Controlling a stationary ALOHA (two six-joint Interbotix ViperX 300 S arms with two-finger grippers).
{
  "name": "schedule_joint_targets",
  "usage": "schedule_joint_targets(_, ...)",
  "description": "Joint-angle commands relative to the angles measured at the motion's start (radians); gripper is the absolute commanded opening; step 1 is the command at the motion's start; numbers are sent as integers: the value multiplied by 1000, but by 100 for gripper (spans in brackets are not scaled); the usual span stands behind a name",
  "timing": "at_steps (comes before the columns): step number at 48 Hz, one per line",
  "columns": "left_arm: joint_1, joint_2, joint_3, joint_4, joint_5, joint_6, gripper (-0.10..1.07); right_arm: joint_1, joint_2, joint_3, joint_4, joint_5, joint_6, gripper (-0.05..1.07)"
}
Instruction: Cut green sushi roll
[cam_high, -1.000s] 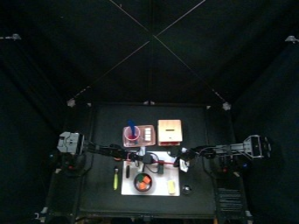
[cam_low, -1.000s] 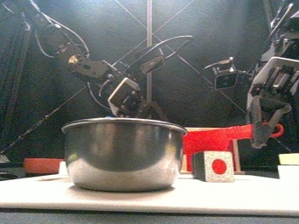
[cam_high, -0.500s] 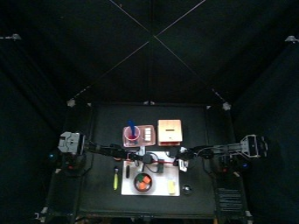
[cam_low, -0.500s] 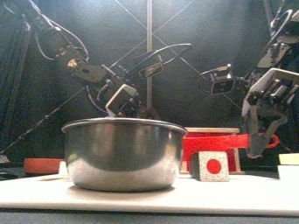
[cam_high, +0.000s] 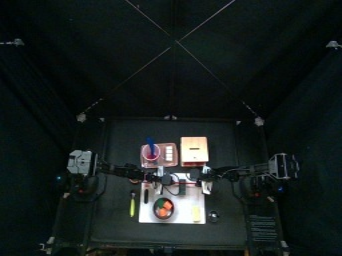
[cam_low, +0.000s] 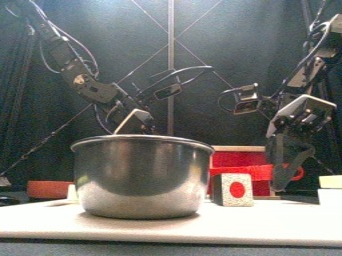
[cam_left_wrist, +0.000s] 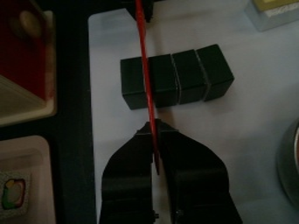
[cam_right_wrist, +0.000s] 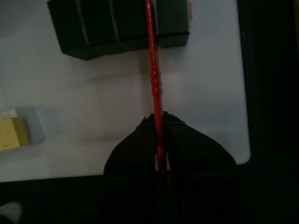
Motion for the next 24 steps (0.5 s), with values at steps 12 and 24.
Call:
schedule_joint_targets(12, 14, 2, 44, 2, 26, 5, 38, 5, 15, 28, 14, 15, 6, 36)
schedule_joint_targets(24, 17, -63, 40, 5, 26, 6, 38, 6, -64, 25, 9, 40, 8, 36)
